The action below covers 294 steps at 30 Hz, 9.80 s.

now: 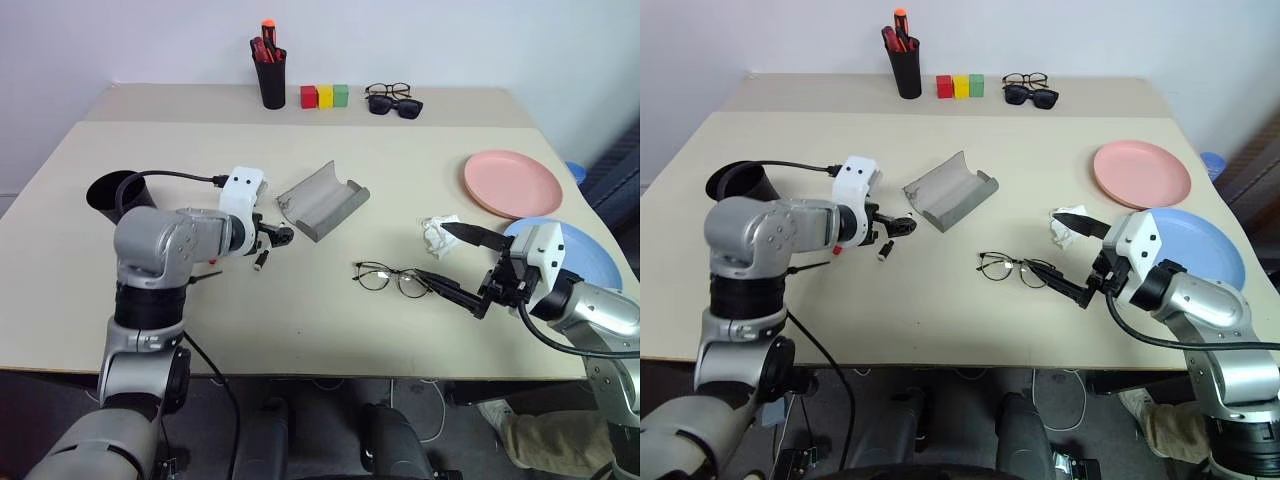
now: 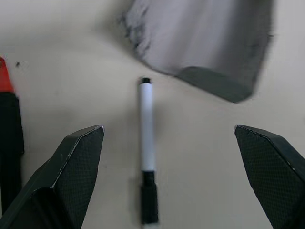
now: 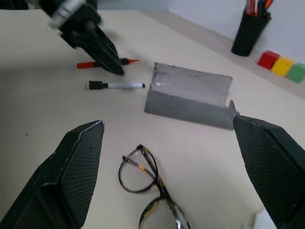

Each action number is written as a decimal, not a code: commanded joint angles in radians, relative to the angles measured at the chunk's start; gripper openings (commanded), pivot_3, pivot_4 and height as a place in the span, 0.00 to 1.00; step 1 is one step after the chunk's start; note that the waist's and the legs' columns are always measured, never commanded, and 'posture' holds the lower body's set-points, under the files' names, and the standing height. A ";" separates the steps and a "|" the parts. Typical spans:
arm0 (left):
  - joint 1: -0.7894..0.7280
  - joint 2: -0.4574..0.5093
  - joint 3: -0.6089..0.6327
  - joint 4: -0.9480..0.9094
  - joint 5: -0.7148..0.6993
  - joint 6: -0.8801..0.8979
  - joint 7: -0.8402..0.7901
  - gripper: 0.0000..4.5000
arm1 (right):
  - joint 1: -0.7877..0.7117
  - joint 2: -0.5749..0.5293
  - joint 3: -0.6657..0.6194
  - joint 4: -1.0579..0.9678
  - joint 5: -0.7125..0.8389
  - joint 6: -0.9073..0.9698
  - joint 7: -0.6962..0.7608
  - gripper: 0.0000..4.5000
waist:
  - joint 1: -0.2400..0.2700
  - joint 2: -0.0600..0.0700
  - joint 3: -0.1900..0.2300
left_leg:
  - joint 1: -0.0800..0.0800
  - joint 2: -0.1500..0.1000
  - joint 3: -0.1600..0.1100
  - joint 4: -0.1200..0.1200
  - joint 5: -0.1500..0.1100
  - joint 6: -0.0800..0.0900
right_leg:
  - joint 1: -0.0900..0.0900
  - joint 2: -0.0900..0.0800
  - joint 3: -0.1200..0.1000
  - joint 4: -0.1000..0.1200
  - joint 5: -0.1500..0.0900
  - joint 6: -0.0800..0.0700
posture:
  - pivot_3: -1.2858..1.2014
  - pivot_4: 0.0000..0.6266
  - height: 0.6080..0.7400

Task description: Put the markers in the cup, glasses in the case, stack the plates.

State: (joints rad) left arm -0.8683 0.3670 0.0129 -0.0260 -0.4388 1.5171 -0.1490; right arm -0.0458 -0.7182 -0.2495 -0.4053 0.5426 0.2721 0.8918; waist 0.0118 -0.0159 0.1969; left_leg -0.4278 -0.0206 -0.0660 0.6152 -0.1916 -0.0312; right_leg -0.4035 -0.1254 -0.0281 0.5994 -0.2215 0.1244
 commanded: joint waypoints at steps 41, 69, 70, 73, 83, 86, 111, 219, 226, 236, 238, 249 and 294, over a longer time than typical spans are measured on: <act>0.070 0.009 0.109 -0.221 0.437 -1.016 0.235 0.00 | -0.244 0.065 0.099 0.062 0.149 0.076 0.078 1.00 | 0.002 -0.001 0.001 | 0.000 0.001 0.002 0.001 0.001 -0.002 | 0.000 0.000 0.003 -0.001 0.006 -0.005 | 0.52 0.24 1.00; 0.275 -0.011 0.217 0.148 0.632 -1.464 0.527 0.80 | -0.398 0.148 0.185 0.176 0.068 0.023 0.128 1.00 | 0.001 -0.002 0.001 | 0.001 0.001 0.002 0.002 0.003 -0.004 | -0.001 0.001 0.003 0.004 0.009 0.003 | 0.52 0.24 1.00; 0.276 -0.026 0.216 0.126 0.606 -1.446 0.501 0.90 | -0.396 0.146 0.183 0.176 0.065 0.021 0.125 1.00 | 0.002 -0.002 0.001 | 0.001 0.001 0.002 0.002 0.003 -0.004 | -0.001 0.001 0.003 0.004 0.009 0.003 | 0.52 0.24 1.00; 0.272 -0.079 0.207 -0.008 0.478 -1.161 0.366 0.90 | -0.391 0.145 0.179 0.177 0.059 0.019 0.119 1.00 | 0.002 -0.002 0.001 | 0.001 0.001 0.002 0.002 0.003 -0.004 | -0.001 0.001 0.003 0.004 0.009 0.003 | 0.52 0.24 1.00; 0.127 0.061 0.066 0.021 0.377 -0.335 0.047 0.90 | -0.382 0.157 0.181 0.172 0.048 0.010 0.099 1.00 | -0.020 -0.002 0.001 | 0.002 0.001 0.001 0.003 0.003 -0.004 | -0.003 0.002 0.003 0.010 0.007 0.005 | 0.52 0.24 1.00; 0.104 0.063 0.066 0.114 0.382 -0.305 0.049 0.90 | -0.376 0.157 0.180 0.173 0.048 0.006 0.094 1.00 | -0.028 -0.002 0.001 | 0.002 0.001 0.000 0.002 0.003 -0.004 | -0.003 0.002 0.003 0.012 0.007 0.005 | 0.52 0.24 1.00; 0.227 -0.135 0.025 -0.208 0.398 -1.178 0.045 0.00 | -0.347 0.167 0.142 0.096 0.171 0.087 0.052 1.00 | -0.016 -0.002 0.001 | 0.000 0.001 0.001 0.002 0.003 -0.005 | -0.005 0.001 0.006 0.010 0.007 0.003 | 0.52 0.24 1.00; 0.227 0.563 -0.423 -0.352 0.205 -0.689 -1.118 0.01 | 0.046 0.109 -0.043 -0.133 0.124 0.059 -0.158 1.00 | 0.000 -0.001 0.001 | -0.002 0.003 0.006 -0.002 0.002 -0.003 | -0.006 0.004 0.013 -0.004 0.007 -0.004 | 0.52 0.24 1.00; 0.196 0.493 -0.483 -0.389 0.202 -0.559 -1.054 0.01 | 0.047 0.109 -0.046 -0.133 0.119 0.059 -0.160 1.00 | 0.002 -0.001 0.001 | -0.002 0.003 0.006 0.000 0.002 -0.003 | -0.005 0.004 0.013 -0.003 0.006 -0.001 | 0.52 0.24 1.00; -0.045 0.062 -0.582 -0.084 0.273 -0.356 -0.757 0.01 | 0.088 0.101 -0.080 -0.164 0.119 0.060 -0.179 1.00 | -0.004 -0.002 0.001 | -0.003 0.002 0.005 0.002 0.002 -0.002 | -0.005 0.005 0.013 -0.002 0.005 0.000 | 0.52 0.24 1.00; -0.068 0.024 -0.599 -0.029 0.283 -0.392 -0.743 0.01 | 0.092 0.099 -0.088 -0.167 0.121 0.061 -0.183 1.00 | -0.004 -0.002 0.001 | -0.002 0.002 0.005 0.002 0.002 -0.002 | -0.005 0.005 0.013 0.000 0.005 0.000 | 0.52 0.24 1.00; -0.069 0.072 -0.632 0.076 0.323 -0.618 -0.820 0.01 | 0.165 0.076 -0.118 -0.190 0.107 0.077 -0.181 1.00 | 0.001 -0.001 0.001 | 0.000 0.003 0.005 0.002 0.001 -0.002 | -0.004 0.006 0.014 -0.001 0.006 -0.001 | 0.52 0.24 1.00; 0.020 0.147 -0.548 0.042 0.371 -0.871 -1.082 0.01 | 0.668 0.101 -0.428 -0.266 0.123 0.022 -0.063 1.00 | 0.002 0.000 0.000 | -0.001 0.004 0.007 0.001 0.001 -0.002 | -0.003 0.005 0.014 -0.004 0.006 -0.001 | 0.52 0.24 1.00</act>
State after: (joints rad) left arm -0.8506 0.5100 -0.5558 0.0702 -0.0552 0.6350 -1.2254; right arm 0.6255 -0.6084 -0.6756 -0.6465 0.6682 0.3005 0.8288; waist 0.0139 -0.0161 0.1964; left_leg -0.4284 -0.0170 -0.0594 0.6163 -0.1906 -0.0334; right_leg -0.4066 -0.1204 -0.0136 0.5953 -0.2158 0.1235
